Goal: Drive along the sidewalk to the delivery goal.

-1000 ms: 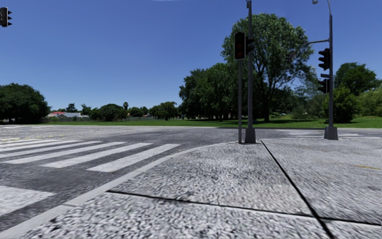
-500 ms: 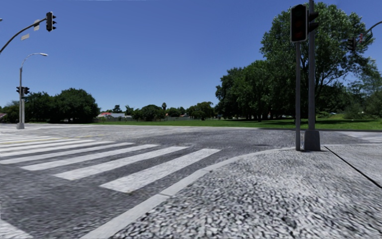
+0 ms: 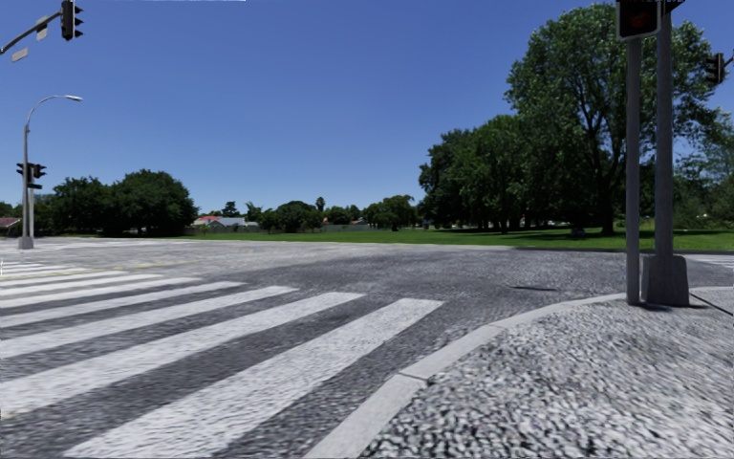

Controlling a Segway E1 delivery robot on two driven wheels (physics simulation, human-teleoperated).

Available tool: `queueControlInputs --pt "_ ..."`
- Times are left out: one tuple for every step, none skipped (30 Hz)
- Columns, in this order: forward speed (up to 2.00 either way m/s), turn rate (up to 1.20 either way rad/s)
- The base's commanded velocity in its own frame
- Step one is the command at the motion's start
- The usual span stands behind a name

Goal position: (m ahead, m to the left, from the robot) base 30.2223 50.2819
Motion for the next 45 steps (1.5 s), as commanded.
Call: queueControlInputs --pt "1.79 0.74" --pt "1.73 0.74" --pt "1.65 0.74" --pt "1.65 0.74" --pt "1.63 0.74" --pt "1.62 0.74" --pt "1.62 0.74" --pt "1.62 0.74" --pt "1.62 0.74" --pt "1.62 0.74" --pt "1.62 0.74" --pt "1.62 0.74" --pt "1.62 0.74" --pt "1.62 0.74" --pt "1.62 0.74" --pt "1.62 0.74" --pt "1.63 0.74" --pt "1.63 0.74" --pt "1.65 0.73" --pt "1.68 0.69" --pt "1.68 0.69" --pt "1.7 0.69" --pt "1.72 0.69" --pt "1.72 0.68" --pt "1.72 0.68" --pt "1.76 0.67" --pt "1.79 0.67" --pt "1.79 0.67" --pt "1.88 0.67" --pt "1.95 0.67" --pt "2.0 0.67" --pt "2.0 0.67" --pt "2.0 0.67" --pt "2.0 0.67" --pt "2.0 0.67" --pt "2.0 0.67" --pt "2.0 0.67" --pt "2.0 0.67" --pt "2.0 0.67" --pt "2.0 0.67" --pt "2.0 0.67" --pt "2.0 0.67" --pt "2.0 0.66" --pt "2.0 0.66" --pt "2.0 0.66"
